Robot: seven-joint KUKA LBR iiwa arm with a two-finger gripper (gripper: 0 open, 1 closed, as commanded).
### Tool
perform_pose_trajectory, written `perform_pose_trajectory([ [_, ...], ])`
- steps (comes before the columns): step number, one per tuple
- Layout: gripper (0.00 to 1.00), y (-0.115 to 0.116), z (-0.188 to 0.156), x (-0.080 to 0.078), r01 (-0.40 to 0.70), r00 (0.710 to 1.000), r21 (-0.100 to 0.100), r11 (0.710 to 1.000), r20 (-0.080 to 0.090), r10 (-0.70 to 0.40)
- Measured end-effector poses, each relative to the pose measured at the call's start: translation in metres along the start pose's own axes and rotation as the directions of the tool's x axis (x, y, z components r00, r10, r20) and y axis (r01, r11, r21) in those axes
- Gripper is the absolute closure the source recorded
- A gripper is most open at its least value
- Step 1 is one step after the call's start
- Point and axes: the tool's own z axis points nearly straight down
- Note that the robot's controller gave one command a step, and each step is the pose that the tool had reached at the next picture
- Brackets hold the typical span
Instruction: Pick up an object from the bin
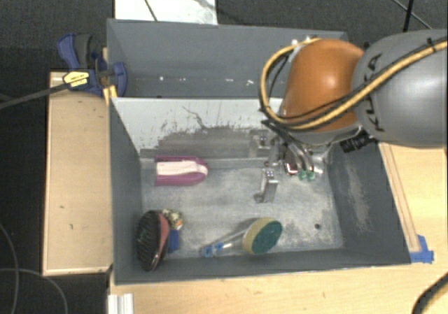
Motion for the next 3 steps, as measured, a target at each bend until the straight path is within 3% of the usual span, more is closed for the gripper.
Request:
perform_pose_trajectory([
  [1,0.0,0.002,0.086,0.069,0.013,1.0,0.001,1.0,-0.01,-0.013],
  [2,0.0,0.003,0.103,0.078,0.027,1.0,0.001,1.0,0.001,-0.027],
  [3,1.0,0.005,0.102,0.077,0.025,1.0,-0.003,1.0,0.005,-0.025],
])
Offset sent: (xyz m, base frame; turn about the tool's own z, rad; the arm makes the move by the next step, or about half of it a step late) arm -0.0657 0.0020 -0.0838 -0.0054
